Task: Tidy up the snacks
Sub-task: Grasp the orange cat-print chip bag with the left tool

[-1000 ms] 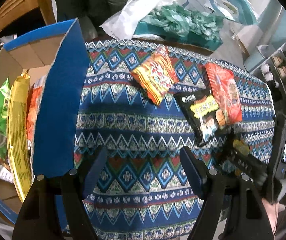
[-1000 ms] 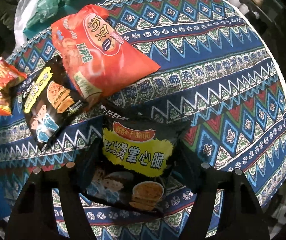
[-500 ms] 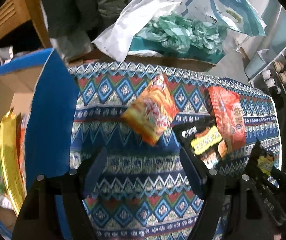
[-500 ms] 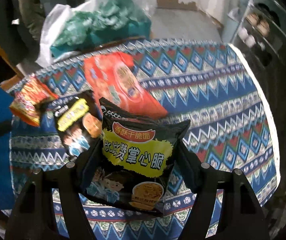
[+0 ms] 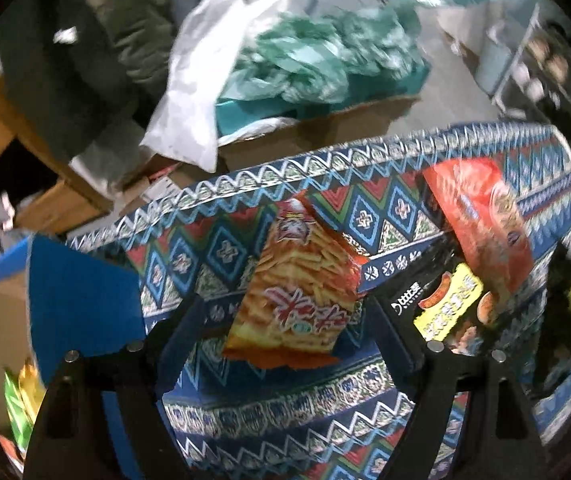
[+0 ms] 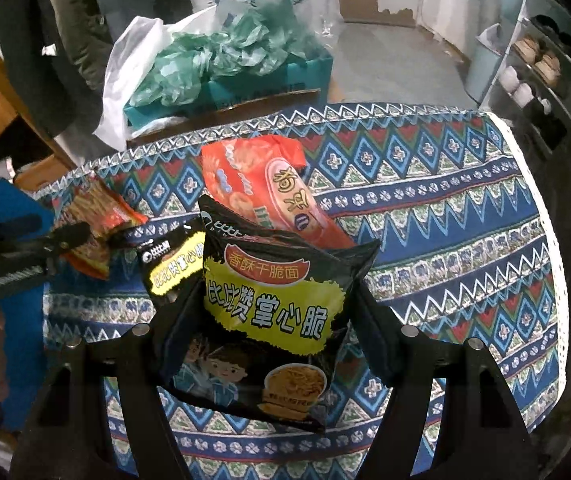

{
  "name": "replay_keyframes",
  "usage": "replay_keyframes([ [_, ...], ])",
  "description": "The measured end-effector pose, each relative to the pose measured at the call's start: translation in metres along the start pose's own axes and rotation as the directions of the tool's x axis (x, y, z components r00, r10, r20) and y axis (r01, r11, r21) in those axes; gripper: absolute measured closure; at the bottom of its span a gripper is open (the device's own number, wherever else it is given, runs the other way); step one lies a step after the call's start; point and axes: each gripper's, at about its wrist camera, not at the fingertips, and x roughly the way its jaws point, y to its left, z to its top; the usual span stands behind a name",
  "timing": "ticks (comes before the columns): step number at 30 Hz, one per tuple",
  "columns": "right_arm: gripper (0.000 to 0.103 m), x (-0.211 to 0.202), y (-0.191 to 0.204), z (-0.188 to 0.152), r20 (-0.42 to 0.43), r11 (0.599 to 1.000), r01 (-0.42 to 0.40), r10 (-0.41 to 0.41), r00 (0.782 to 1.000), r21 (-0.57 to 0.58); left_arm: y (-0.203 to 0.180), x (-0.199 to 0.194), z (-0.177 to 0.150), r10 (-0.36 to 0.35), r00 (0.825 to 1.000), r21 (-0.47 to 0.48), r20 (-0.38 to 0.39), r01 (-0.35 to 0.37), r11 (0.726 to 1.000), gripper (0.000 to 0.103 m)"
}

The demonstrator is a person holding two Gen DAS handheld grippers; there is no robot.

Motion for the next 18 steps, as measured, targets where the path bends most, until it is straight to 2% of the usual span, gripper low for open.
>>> replay_keyframes([
  [4,0.031,0.001,0.002,0.003,-0.001,1.000,-0.011,0.011,1.000,0.003,-0.011,0.018,0.003,0.037,0.999,0.062,-0.020,-0.036,0.997,0.019],
  [11,0.031,0.005,0.004,0.004,-0.013,1.000,-0.017,0.017,1.000,-0.003,-0.016,0.037,0.005,0.050,0.998,0.073,-0.030,-0.048,0.996,0.020],
  [13,0.031,0.006,0.005,0.004,-0.014,1.000,-0.016,0.016,1.000,-0.010,-0.014,0.038,0.004,0.037,0.999,0.060,-0.030,-0.036,0.998,0.040],
  [16,0.031,0.008,0.008,0.004,-0.012,1.000,-0.012,0.012,1.000,-0.021,-0.011,0.036,0.002,0.006,1.000,0.039,-0.029,-0.004,0.999,0.052],
  [18,0.031,0.008,0.008,0.004,-0.010,1.000,-0.010,0.010,1.000,-0.026,-0.010,0.034,0.000,0.001,1.000,0.025,-0.010,-0.001,1.000,0.054],
])
